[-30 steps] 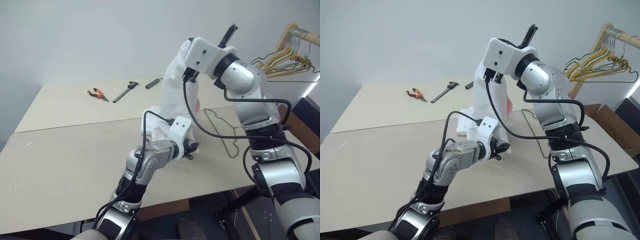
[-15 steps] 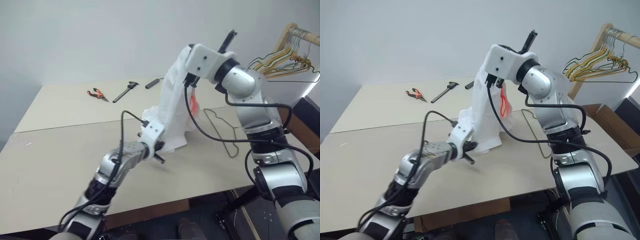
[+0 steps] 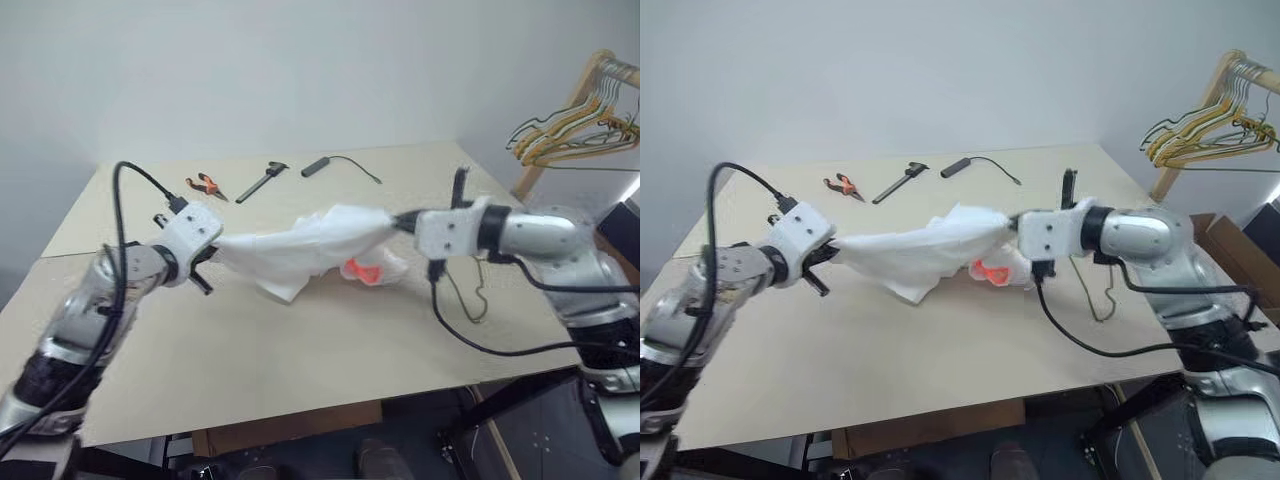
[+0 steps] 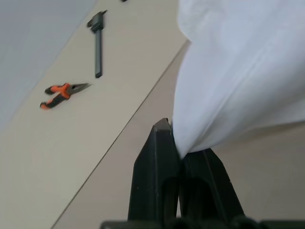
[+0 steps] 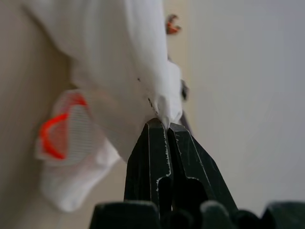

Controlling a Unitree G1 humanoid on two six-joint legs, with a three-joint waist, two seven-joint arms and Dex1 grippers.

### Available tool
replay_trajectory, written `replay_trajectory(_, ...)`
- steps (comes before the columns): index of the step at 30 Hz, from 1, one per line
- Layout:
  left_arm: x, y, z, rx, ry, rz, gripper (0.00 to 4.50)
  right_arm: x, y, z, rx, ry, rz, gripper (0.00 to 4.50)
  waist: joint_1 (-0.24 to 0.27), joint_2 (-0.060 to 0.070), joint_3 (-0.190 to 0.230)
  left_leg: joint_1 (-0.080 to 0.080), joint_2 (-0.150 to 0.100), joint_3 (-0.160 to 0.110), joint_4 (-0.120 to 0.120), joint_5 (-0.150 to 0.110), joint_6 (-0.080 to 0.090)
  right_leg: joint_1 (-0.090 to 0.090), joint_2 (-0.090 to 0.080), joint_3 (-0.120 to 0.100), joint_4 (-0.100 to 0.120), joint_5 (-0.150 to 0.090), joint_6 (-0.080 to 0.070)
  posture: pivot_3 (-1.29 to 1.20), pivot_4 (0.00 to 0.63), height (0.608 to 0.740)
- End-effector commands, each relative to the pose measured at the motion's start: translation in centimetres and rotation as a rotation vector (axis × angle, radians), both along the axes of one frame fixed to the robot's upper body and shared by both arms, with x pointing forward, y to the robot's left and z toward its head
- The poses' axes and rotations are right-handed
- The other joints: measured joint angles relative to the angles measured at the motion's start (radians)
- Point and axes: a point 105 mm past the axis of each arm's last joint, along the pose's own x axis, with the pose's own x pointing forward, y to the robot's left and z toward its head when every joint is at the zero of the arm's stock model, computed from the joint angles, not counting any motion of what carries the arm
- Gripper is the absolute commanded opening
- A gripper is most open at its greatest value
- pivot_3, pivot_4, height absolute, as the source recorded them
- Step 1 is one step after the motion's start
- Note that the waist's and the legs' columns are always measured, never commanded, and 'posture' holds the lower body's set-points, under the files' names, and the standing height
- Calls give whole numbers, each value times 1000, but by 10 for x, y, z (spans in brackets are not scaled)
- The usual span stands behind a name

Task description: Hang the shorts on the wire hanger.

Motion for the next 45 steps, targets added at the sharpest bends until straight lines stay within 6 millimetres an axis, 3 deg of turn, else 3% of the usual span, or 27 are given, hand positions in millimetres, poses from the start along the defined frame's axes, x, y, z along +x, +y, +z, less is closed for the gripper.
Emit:
replay_trajectory(1, -22, 6, 18, 127, -19, -230, 21, -26, -3, 10, 0, 95, 99, 0, 1, 0, 0, 0, 1, 0, 0, 0, 0, 0, 0, 0, 0, 0, 0, -68, 0, 740)
replay_trajectory(3, -39, 11, 17, 211, 40, -364, 21, -36, -4, 7, -15, 170, 127, 0, 4, 1, 1, 1, 2, 1, 0, 0, 0, 0, -1, 0, 1, -1, -1, -67, 0, 740)
replay_trajectory(5, -40, 18, 19, 247, 42, -388, 21, -40, -5, 4, -36, 210, 138, 0, 18, 2, 2, 3, 4, 3, 0, 0, 0, 1, 0, -1, 1, -2, -3, -67, 0, 740)
replay_trajectory(8, -26, 25, 25, 264, -16, -338, 21, -35, -6, 5, -32, 206, 123, 0, 41, 2, 2, 5, 5, 5, 1, 0, 0, 3, 0, -2, 1, -3, -3, -68, 0, 740)
replay_trajectory(10, -5, 31, 33, 288, -90, -262, 21, -12, -5, 12, 33, 128, 55, 0, 51, 2, 2, 4, 3, 8, 1, 0, 0, 2, 1, -3, 1, -2, -3, -68, 0, 740)
replay_trajectory(14, 81, 41, 95, 159, -435, 133, 21, 83, -8, 57, 219, -261, -340, 0, 64, -1, 3, 2, 1, 12, 6, 5, 0, 3, 3, -4, 3, 2, -1, -62, 0, 740)
replay_trajectory(15, 91, 42, 103, 142, -469, 173, 21, 93, -9, 64, 233, -312, -388, 0, 65, -2, 3, 0, 1, 11, 6, 8, -1, 1, 3, -4, 2, 6, -2, -63, 0, 740)
replay_trajectory(18, 118, 48, 178, 48, -791, 426, 21, 131, -18, 122, 454, -589, -602, 0, 64, -2, 3, -3, 0, 10, 4, 8, -1, -1, 2, -5, 2, 8, -2, -66, 0, 740)
replay_trajectory(20, 109, 45, 238, -48, -1069, 557, 21, 131, -20, 169, 674, -799, -658, 0, 59, -3, 3, -15, -1, 9, 4, 9, -2, -15, 0, -4, 3, 9, -2, -72, 0, 740)
replay_trajectory(22, 85, 38, 289, -170, -1336, 611, 21, 113, -26, 211, 867, -1038, -651, 0, 48, -3, 3, -28, -2, 3, 1, 18, -17, -32, -1, -4, 9, 13, -3, -76, 0, 740)
replay_trajectory(24, 59, 27, 320, -211, -1576, 594, 21, 95, -34, 233, 972, -1221, -619, 0, 44, -4, 2, -39, -5, 4, -5, 17, -18, -54, -6, -5, 18, 12, -3, -85, 0, 740)
replay_trajectory(26, 48, 10, 329, -216, -1676, 490, 21, 87, -40, 236, 1017, -1310, -586, 0, 42, -3, 2, -36, -7, 4, -14, 17, -18, -55, -8, -5, 18, 12, -3, -91, 0, 740)
replay_trajectory(30, 62, -15, 303, -248, -1571, 250, 21, 103, -47, 200, 877, -1243, -561, 0, 37, -3, 2, -34, -10, 12, -20, 16, -15, -47, -10, -10, 3, 12, -1, -90, 0, 740)
replay_trajectory(33, 70, -31, 257, -237, -1430, 10, 21, 116, -43, 156, 746, -1087, -481, 0, 17, -3, 2, -28, -10, 18, -17, 18, -11, -32, -11, -11, -8, 11, 0, -85, 0, 740)
replay_trajectory(35, 68, -40, 210, -220, -1263, -151, 21, 119, -35, 114, 606, -943, -379, 0, -4, -2, 2, -20, -10, 18, -17, 16, -8, -23, -12, -10, -9, 12, 3, -74, 0, 740)
replay_trajectory(36, 61, -42, 184, -200, -1176, -222, 21, 118, -30, 88, 502, -859, -301, 0, -13, -2, 2, -14, -10, 18, -17, 12, 0, -16, -12, -9, -9, 12, 3, -70, 0, 740)
replay_trajectory(39, 29, -47, 127, -202, -918, -345, 21, 104, -20, 23, 296, -604, -115, 0, -58, -2, 2, -11, -9, 11, -15, 10, 3, -16, -13, -5, -5, 12, 4, -57, 0, 740)
replay_trajectory(42, -9, -50, 82, -159, -662, -438, 21, 83, -16, -25, 176, -404, 24, 0, -98, -2, 2, -15, -6, 8, -8, 10, 3, -18, -12, -3, -1, 11, 5, -46, 0, 740)
replay_trajectory(45, -38, -45, 53, -99, -445, -479, 21, 67, -19, -61, 65, -253, 98, 0, -113, -2, 2, -13, -4, 7, -3, 6, 8, -15, -12, -3, 0, 11, 5, -34, 0, 740)
